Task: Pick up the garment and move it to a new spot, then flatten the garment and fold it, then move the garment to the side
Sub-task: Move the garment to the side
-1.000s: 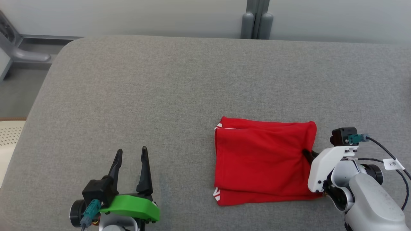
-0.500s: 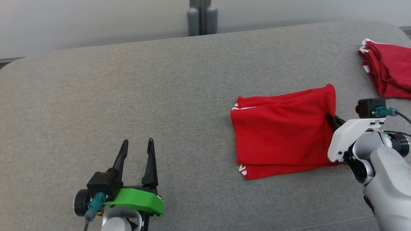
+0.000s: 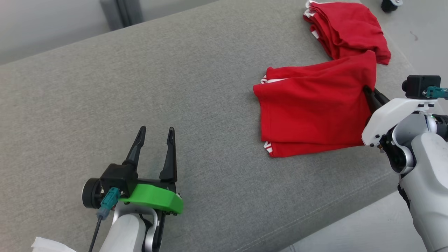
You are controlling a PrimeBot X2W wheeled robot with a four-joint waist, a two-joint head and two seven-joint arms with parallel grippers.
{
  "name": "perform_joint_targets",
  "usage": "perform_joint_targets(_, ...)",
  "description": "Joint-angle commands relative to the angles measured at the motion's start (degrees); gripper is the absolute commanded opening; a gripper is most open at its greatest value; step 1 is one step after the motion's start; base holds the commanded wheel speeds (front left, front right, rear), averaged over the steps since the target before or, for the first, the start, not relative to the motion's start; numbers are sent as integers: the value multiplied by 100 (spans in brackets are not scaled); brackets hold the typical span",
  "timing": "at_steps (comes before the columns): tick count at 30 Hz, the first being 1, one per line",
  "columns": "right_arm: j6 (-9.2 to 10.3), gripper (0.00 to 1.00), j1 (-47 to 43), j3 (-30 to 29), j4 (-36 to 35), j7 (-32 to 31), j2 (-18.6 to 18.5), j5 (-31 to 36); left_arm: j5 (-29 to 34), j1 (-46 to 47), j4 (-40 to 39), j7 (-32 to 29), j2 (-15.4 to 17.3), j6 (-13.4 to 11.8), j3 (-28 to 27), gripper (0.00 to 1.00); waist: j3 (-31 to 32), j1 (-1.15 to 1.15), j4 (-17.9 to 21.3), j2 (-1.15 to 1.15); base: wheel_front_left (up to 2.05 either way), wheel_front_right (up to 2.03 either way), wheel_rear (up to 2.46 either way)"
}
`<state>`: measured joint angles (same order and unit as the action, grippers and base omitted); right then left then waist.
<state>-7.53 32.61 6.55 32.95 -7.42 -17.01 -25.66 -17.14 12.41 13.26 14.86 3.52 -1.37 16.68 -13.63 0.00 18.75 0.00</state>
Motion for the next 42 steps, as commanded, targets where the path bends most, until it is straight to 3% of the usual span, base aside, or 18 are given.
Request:
perform_joint_targets(1,10,0,121,-16,-29,50,53,13,20,91,19,4,71,27,-4,100,-431,0,487,0,0,0,0)
perform_joint_targets(10,10,0,563,-9,53,132,47,98,-78,109,58,6,91,-13,-34,100,-432,0,125,0,0,0,0)
perform_joint_targets(21,10,0,1763,-373,545,-94,-98,412,-216,175,81,37,13,-35,29,100,-469,0,-543,0,0,0,0)
perform_joint_targets(35,10,0,2717,-534,1141,-421,-1180,1077,-129,319,30,32,7,41,77,100,-865,0,-1108,0,0,0,0)
perform_joint_targets(42,11,0,2898,-495,1479,-130,-1723,1425,-36,385,29,32,64,106,160,100,-1037,0,-1313,0,0,0,0)
